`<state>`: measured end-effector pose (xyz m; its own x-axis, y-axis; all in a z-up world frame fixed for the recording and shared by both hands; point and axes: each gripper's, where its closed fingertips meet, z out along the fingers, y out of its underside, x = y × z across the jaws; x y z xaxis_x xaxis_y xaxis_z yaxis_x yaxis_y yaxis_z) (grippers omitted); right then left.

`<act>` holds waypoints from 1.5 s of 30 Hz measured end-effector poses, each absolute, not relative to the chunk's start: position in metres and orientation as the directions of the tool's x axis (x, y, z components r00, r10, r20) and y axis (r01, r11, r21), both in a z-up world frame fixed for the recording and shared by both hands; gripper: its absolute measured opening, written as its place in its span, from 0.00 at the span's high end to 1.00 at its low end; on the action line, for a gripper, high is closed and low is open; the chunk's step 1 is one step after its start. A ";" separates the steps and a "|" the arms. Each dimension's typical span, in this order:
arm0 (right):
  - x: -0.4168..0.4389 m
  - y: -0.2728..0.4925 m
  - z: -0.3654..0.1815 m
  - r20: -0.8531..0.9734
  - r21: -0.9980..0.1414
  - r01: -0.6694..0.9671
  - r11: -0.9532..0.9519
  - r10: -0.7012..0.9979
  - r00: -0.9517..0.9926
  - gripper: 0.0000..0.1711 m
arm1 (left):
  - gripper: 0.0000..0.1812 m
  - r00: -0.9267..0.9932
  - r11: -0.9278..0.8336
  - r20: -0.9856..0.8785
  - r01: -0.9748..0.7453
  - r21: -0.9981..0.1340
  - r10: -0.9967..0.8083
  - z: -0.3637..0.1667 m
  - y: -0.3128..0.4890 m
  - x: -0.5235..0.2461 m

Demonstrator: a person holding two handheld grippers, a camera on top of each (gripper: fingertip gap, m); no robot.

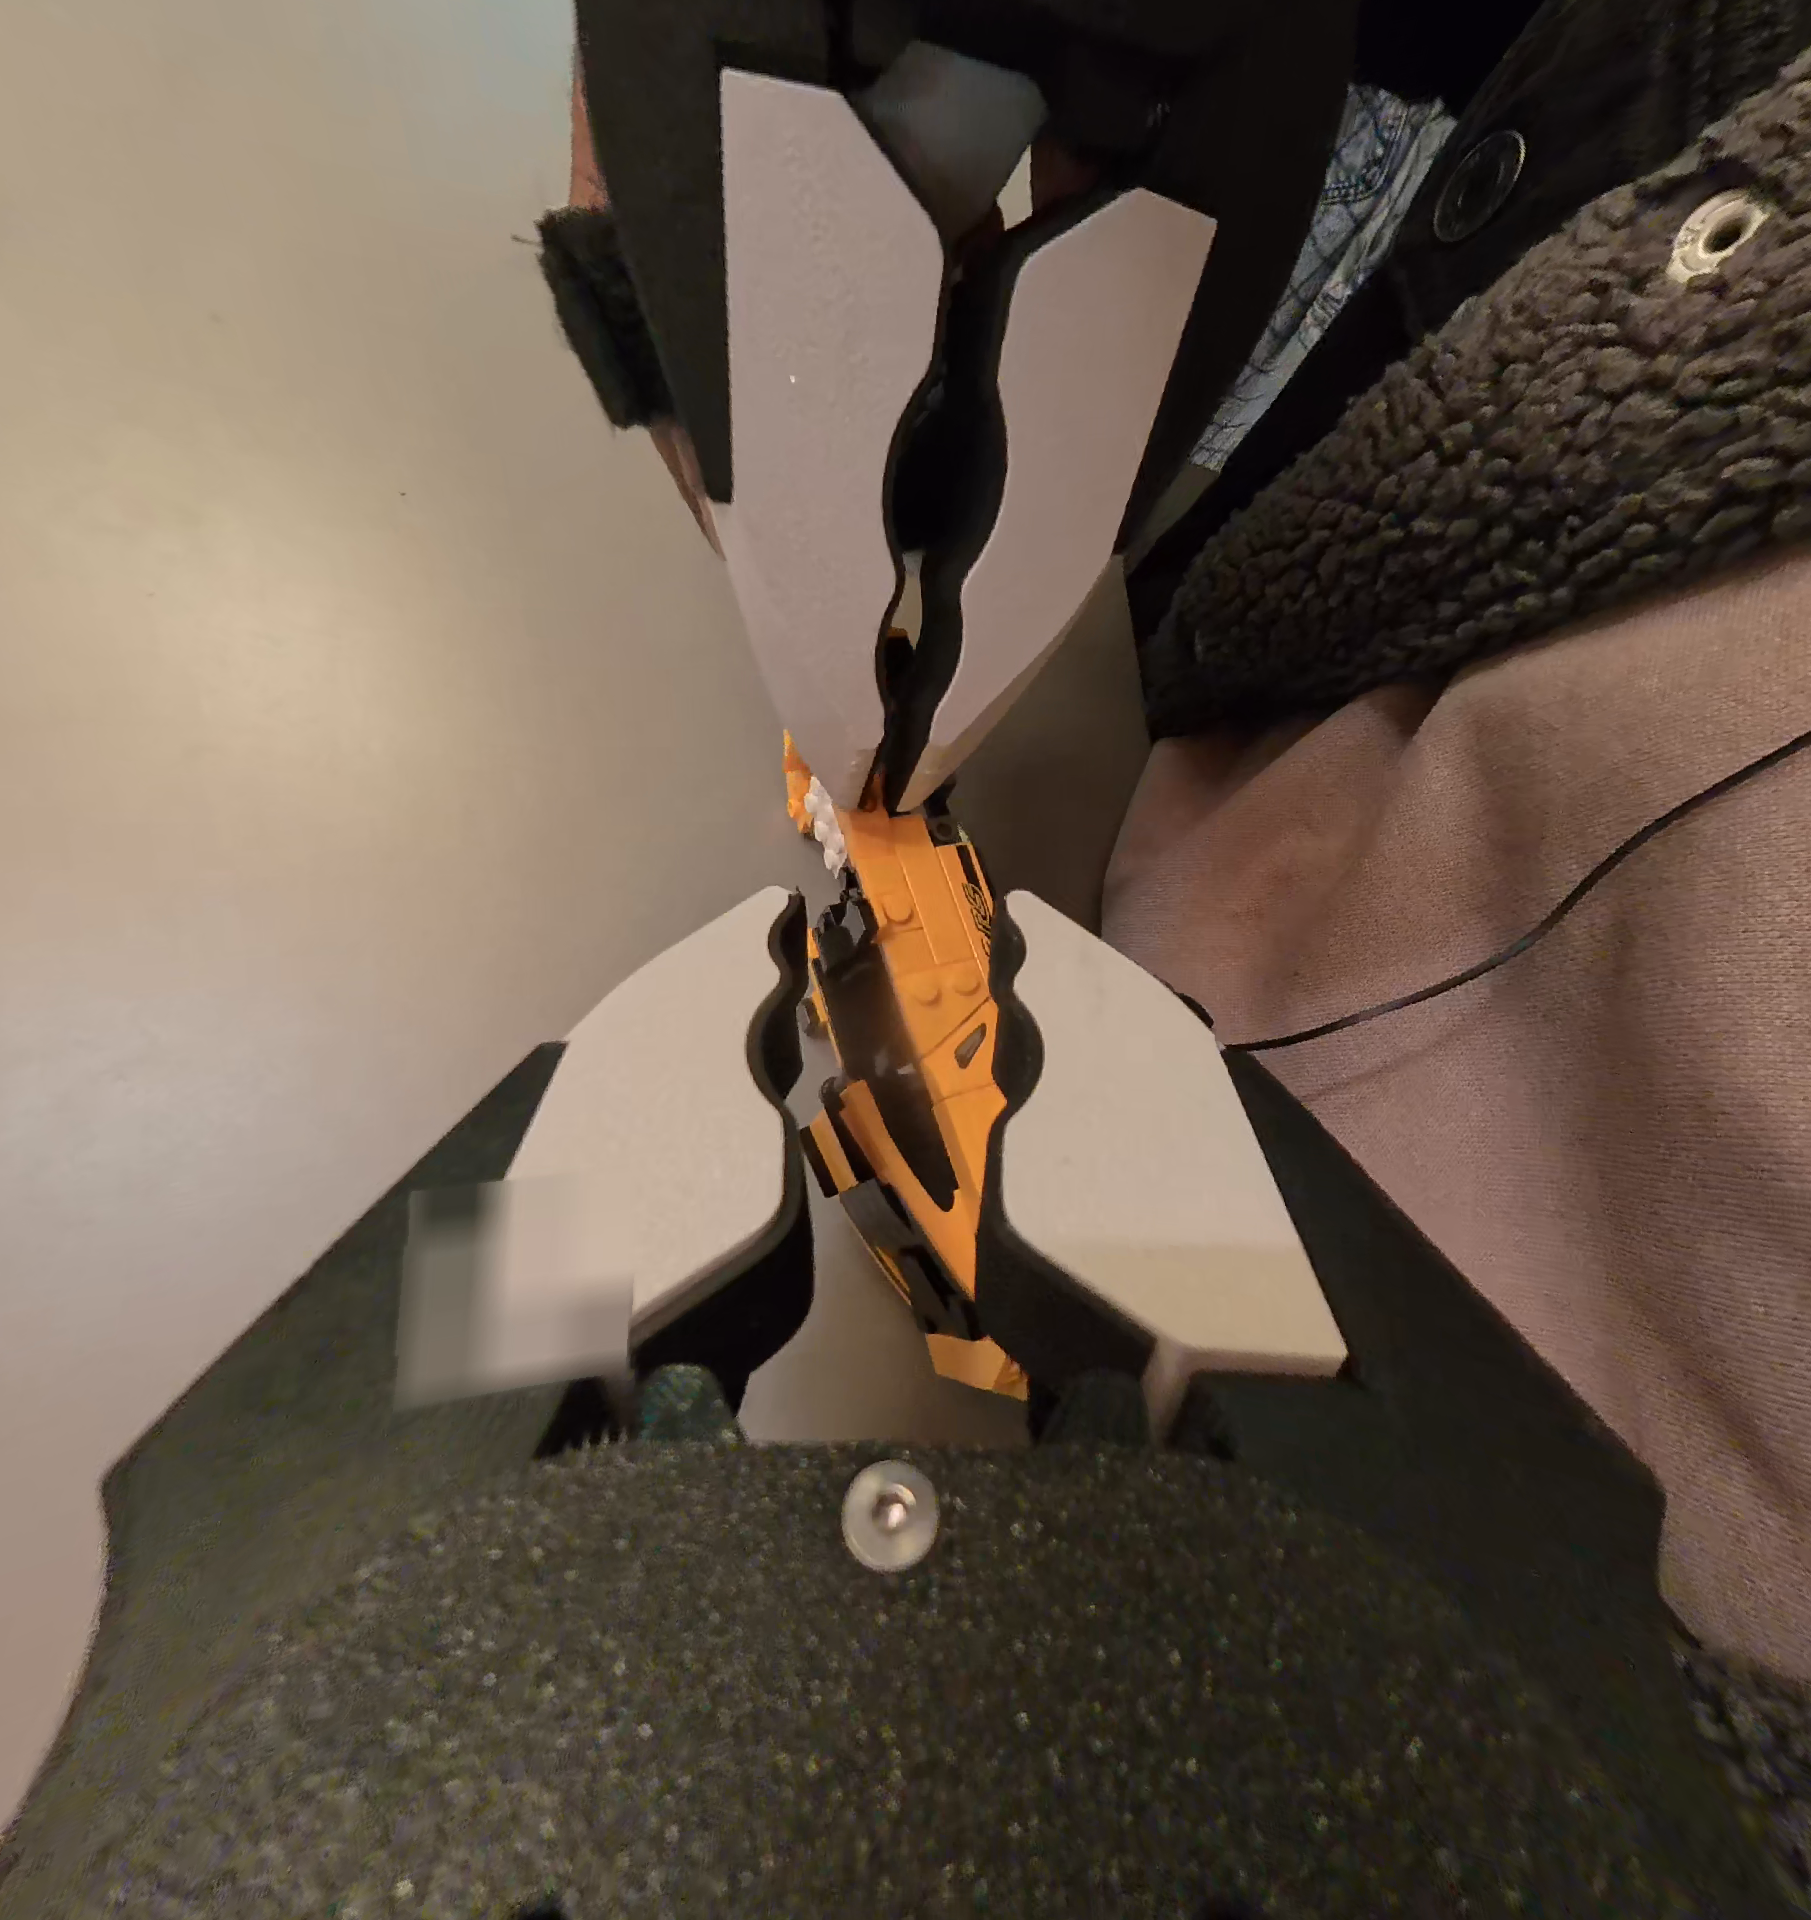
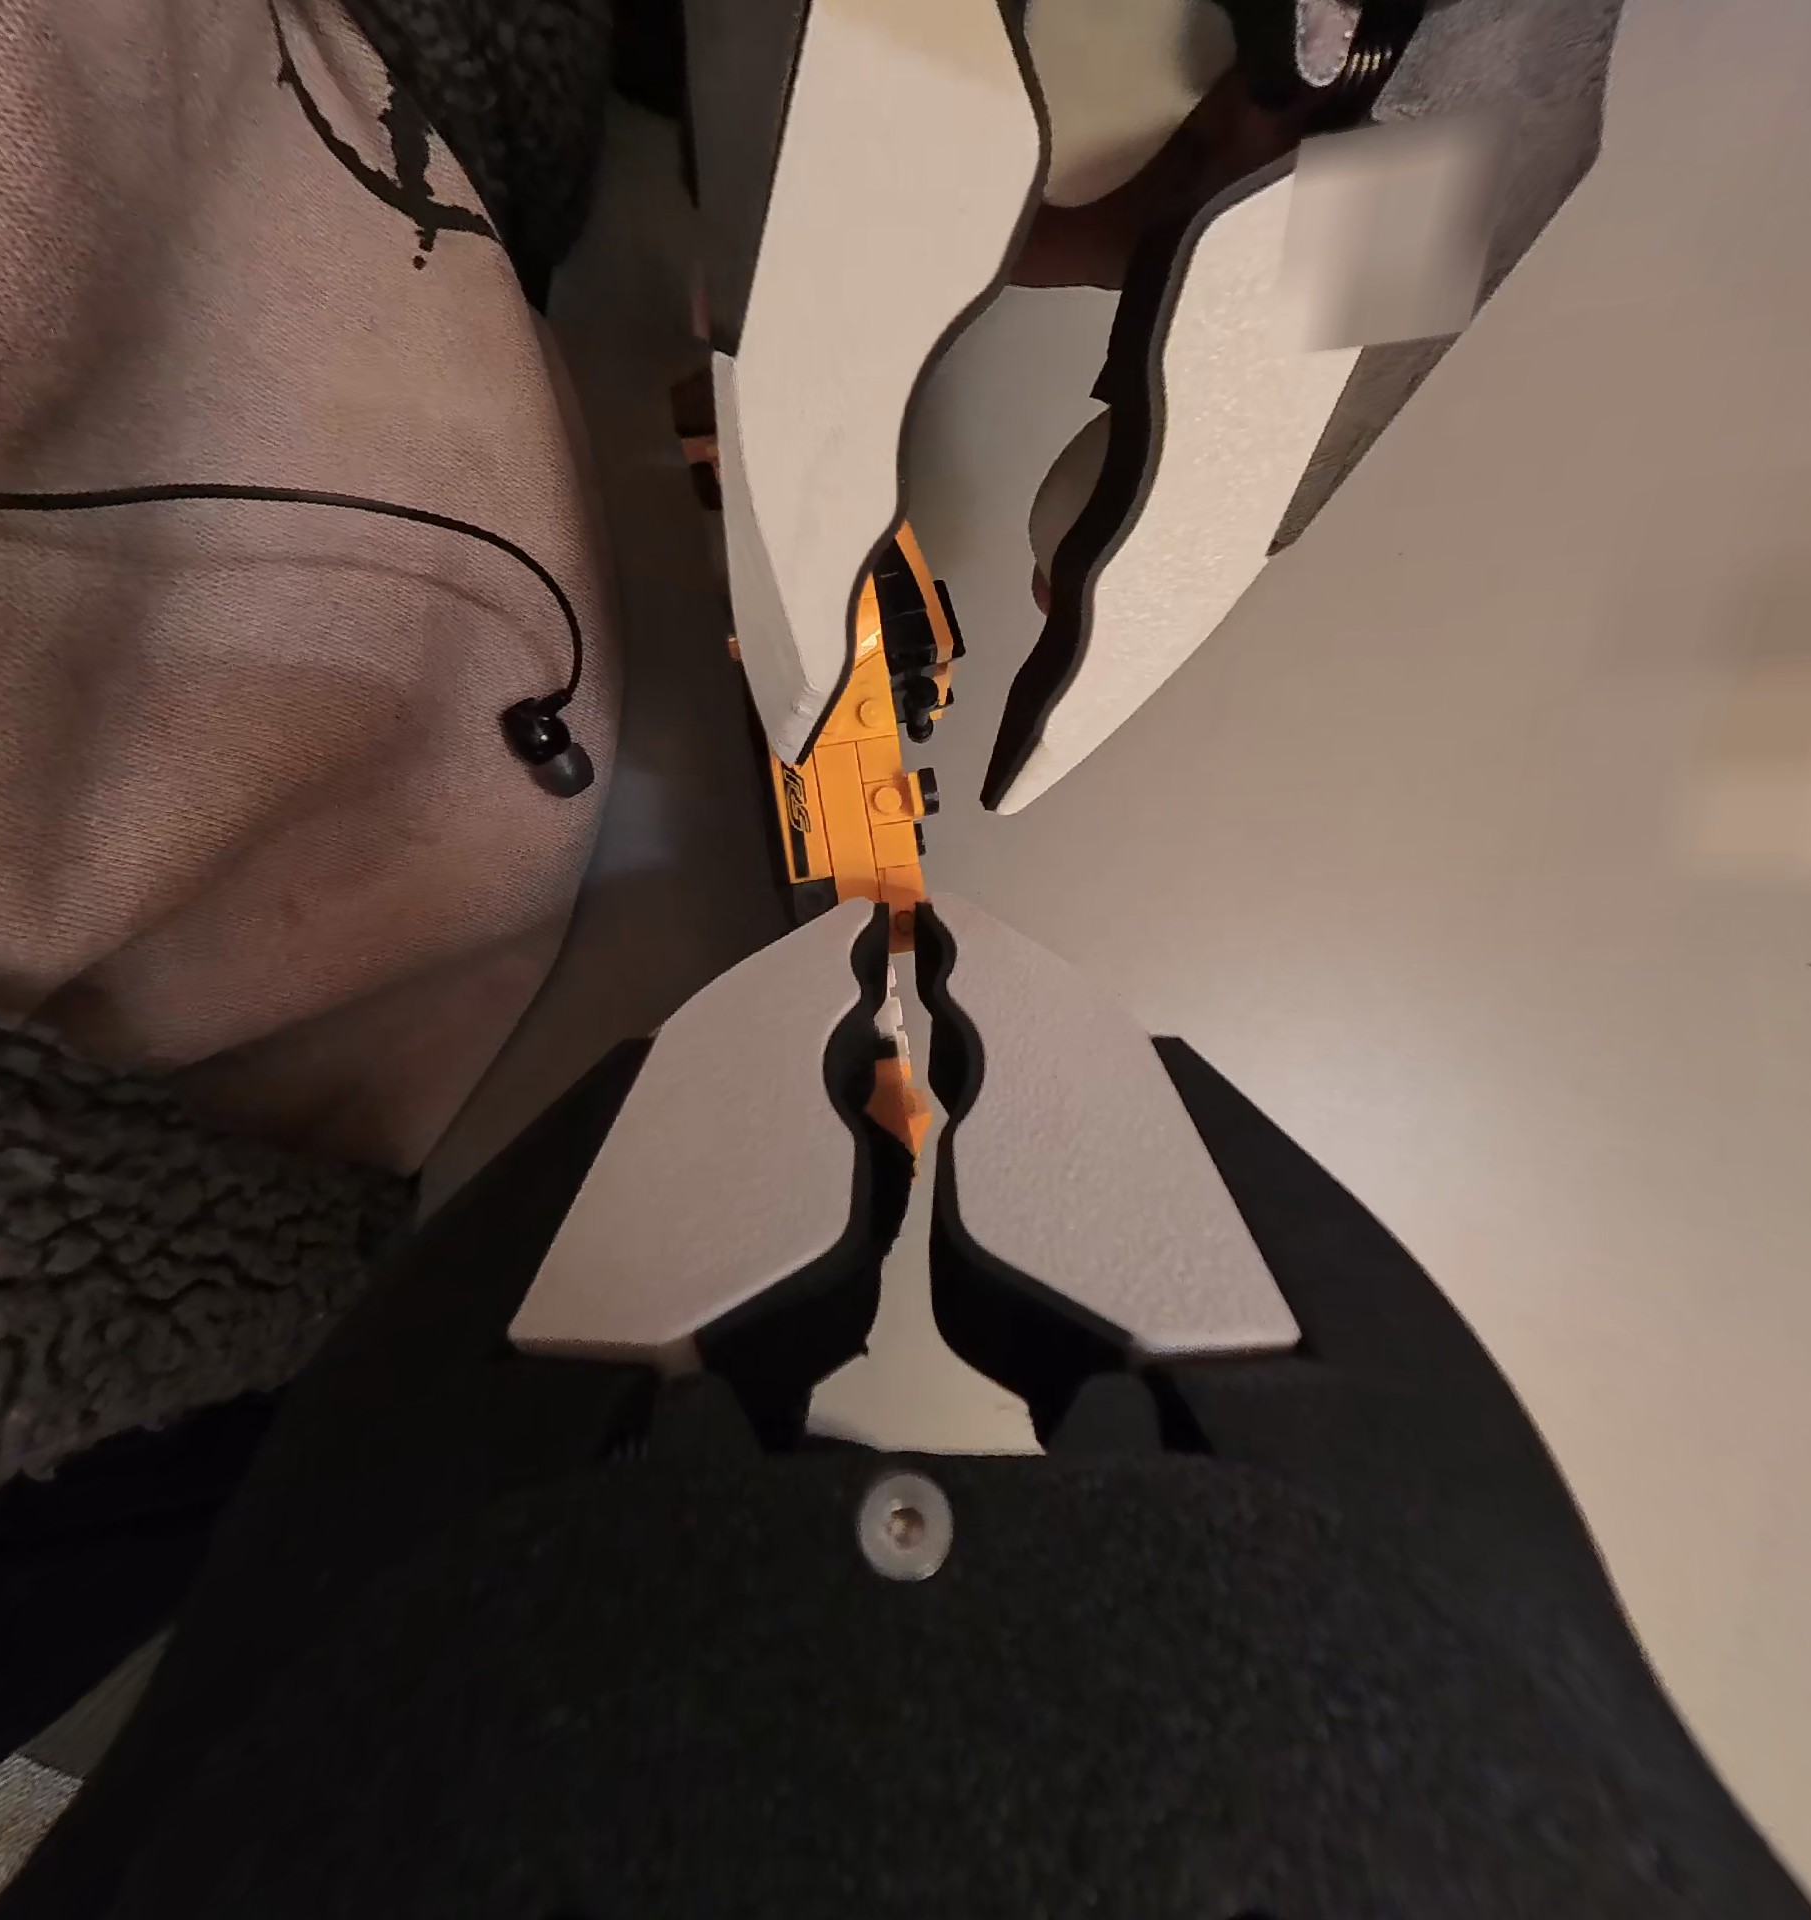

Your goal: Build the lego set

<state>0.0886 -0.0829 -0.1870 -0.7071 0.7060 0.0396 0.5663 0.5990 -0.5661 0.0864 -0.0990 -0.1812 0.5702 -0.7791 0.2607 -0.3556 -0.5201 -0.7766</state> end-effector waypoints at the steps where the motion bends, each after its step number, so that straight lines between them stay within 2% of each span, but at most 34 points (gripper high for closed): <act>1: 0.088 -0.083 -0.187 0.047 -0.567 0.568 0.596 0.713 -0.700 0.98 | 0.82 0.572 -0.522 0.262 -0.353 -0.777 -0.777 -0.181 -0.099 0.086; 8: 0.086 -0.083 -0.186 0.081 -0.595 0.585 0.552 0.765 -0.639 1.00 | 0.82 0.588 -0.531 0.269 -0.331 -0.780 -0.763 -0.183 -0.099 0.087; 19: 0.089 -0.086 -0.170 0.010 -0.689 0.595 0.414 0.826 -0.563 1.00 | 0.82 0.608 -0.518 0.242 -0.331 -0.789 -0.756 -0.181 -0.100 0.089; 25: 0.093 -0.076 -0.179 0.050 -0.640 0.633 0.435 0.846 -0.531 0.94 | 0.82 0.617 -0.529 0.260 -0.303 -0.793 -0.743 -0.183 -0.096 0.086; 30: 0.089 -0.078 -0.181 0.004 -0.646 0.657 0.388 0.862 -0.506 0.95 | 0.83 0.637 -0.530 0.255 -0.285 -0.799 -0.727 -0.182 -0.092 0.081; 45: 0.090 -0.084 -0.186 0.029 -0.597 0.664 0.449 0.840 -0.541 0.98 | 0.83 0.636 -0.567 0.309 -0.249 -0.785 -0.707 -0.187 -0.092 0.082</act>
